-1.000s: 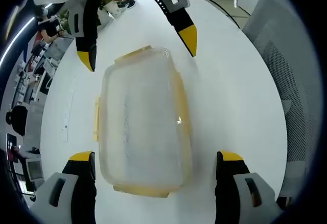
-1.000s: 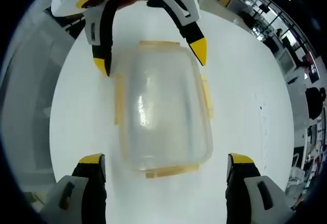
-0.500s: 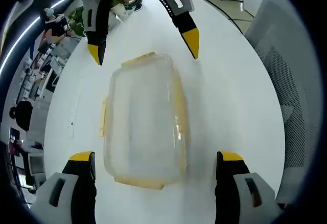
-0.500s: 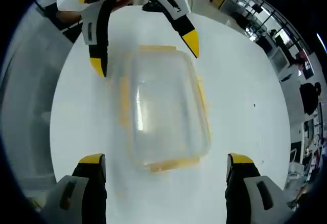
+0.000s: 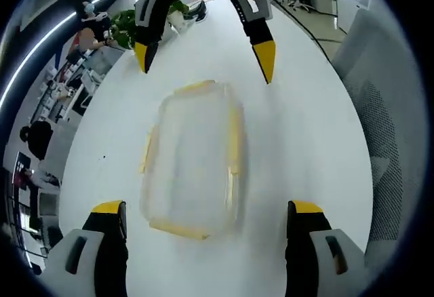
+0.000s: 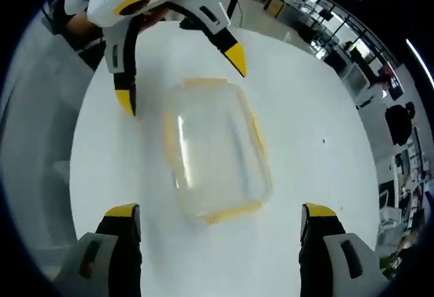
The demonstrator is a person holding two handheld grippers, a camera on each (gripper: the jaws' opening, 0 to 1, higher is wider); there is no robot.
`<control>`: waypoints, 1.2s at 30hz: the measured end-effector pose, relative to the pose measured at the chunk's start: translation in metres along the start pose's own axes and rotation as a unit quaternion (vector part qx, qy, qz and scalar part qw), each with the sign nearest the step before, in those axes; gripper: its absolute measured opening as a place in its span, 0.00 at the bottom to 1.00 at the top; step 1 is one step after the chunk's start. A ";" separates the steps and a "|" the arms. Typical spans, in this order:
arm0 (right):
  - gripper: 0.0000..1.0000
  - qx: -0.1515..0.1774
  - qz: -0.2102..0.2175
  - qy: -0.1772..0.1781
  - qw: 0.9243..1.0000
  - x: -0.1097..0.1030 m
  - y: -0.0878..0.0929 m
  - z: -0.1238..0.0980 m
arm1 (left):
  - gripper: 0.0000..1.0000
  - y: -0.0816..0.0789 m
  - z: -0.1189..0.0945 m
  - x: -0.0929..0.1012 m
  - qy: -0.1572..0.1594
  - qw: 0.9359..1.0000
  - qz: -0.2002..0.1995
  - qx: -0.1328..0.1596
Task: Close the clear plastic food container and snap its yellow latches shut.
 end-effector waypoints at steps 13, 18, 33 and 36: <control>0.99 0.042 0.036 0.047 0.997 -0.002 -0.009 -0.017 | 0.99 0.000 -0.015 0.014 -0.029 0.998 -0.041 0.028; 0.99 0.062 0.056 0.063 0.994 -0.006 -0.011 -0.021 | 0.99 0.000 -0.024 0.016 -0.046 0.996 -0.059 0.041; 0.98 0.120 0.106 0.111 0.981 -0.018 -0.016 -0.037 | 0.99 0.005 -0.046 0.022 -0.090 0.985 -0.127 0.075; 0.97 0.126 0.118 0.116 0.978 -0.020 -0.014 -0.041 | 0.99 0.006 -0.050 0.026 -0.098 0.982 -0.141 0.083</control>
Point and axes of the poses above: the point that each gripper's makers call its tool centre point, and the gripper's own axes: z roughly forward along the fingers, x roughly to its right, y roughly out of its underside, the point moved 2 cm from there along -z, roughly backward along the fingers, and after that the axes turned 8 degrees about x, right-handed, at the moved point
